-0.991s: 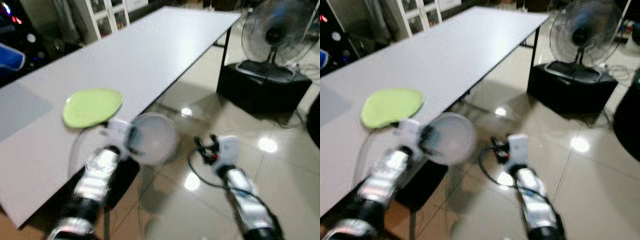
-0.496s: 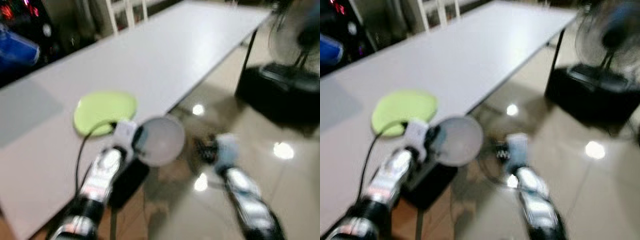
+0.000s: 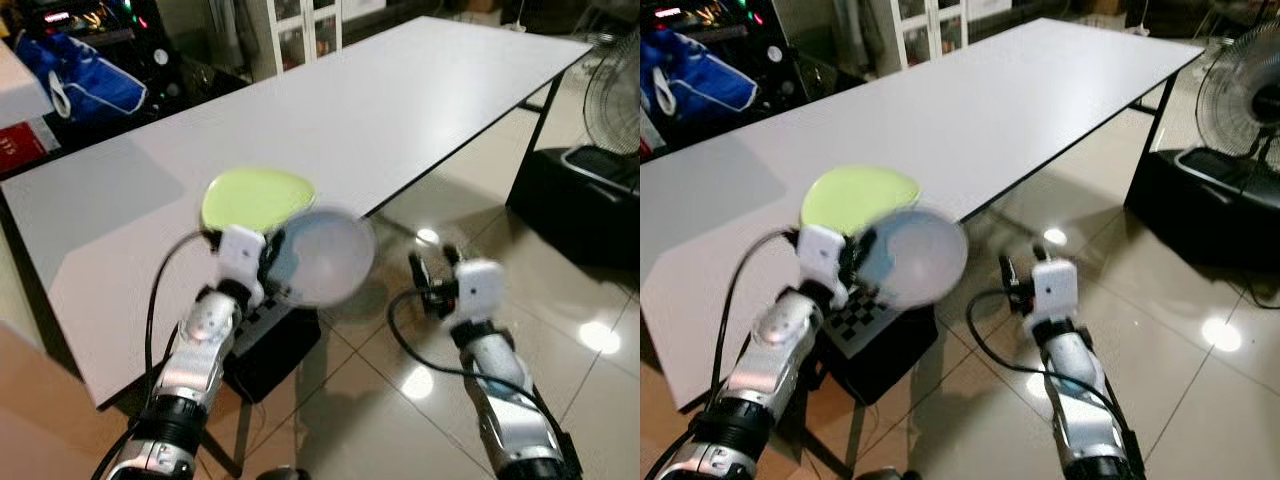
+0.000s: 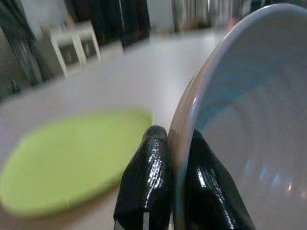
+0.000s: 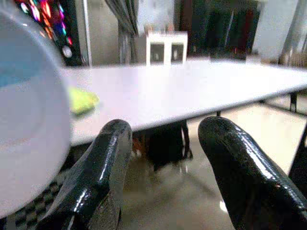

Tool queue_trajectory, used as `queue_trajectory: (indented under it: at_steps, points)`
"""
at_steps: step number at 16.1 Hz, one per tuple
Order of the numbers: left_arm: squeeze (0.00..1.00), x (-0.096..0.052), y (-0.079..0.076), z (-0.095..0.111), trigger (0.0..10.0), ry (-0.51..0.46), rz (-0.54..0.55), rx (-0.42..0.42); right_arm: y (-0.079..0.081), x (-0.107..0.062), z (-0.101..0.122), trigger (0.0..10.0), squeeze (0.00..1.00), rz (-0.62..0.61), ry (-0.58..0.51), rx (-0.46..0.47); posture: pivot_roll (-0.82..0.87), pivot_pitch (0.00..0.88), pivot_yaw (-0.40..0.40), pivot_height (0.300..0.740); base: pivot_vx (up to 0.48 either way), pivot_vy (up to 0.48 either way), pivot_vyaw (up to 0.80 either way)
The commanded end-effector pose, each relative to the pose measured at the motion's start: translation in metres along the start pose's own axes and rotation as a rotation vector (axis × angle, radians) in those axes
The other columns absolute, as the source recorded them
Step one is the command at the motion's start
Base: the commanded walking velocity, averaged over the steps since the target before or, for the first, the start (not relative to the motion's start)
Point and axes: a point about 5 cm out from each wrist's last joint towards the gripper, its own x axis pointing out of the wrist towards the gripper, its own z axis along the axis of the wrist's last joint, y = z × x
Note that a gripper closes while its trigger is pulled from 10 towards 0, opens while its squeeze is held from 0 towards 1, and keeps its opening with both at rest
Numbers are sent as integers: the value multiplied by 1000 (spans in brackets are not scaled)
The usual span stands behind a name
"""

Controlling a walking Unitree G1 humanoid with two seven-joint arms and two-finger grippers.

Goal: Setting the table

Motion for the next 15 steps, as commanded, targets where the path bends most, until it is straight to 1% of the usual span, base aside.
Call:
queue_trajectory:
  at_steps: [1, 2, 3, 5, 6, 10, 15]
  points:
    - [506, 9, 5, 34, 0, -162, 9, 11, 4, 3, 2, 10000, 0, 3, -7, -2, 7, 0, 101, 740, 0, 0, 0]
    - [506, 13, 2, 46, 0, -205, 0, 12, 4, 4, -1, 10000, 0, -1, 8, 0, 10, 0, 102, 740, 0, 0, 0]
    - [502, 15, 0, 52, 0, -221, -8, 6, 5, 4, -2, 10000, 0, -4, 17, 0, 11, 0, 104, 740, 0, 0, 0]
    - [502, 16, 4, 44, 0, -183, 6, 12, 5, 6, -1, 10000, 0, -8, 8, 2, 10, 0, 106, 740, 0, 0, 0]
    - [506, 14, 6, 40, 0, -163, 17, 20, 5, 7, 0, 10000, 0, -9, 8, 18, 10, 0, 107, 740, 0, 0, 0]
    - [506, 12, 6, 34, 0, -124, 18, 41, 7, 5, -3, 10000, 0, 12, 31, 4, 11, 0, 109, 740, 0, 0, 789]
    - [506, 10, 6, 28, 0, -91, 17, 64, 10, 3, -7, 10000, 0, 23, 51, 15, 13, 0, 112, 740, 0, 0, 788]
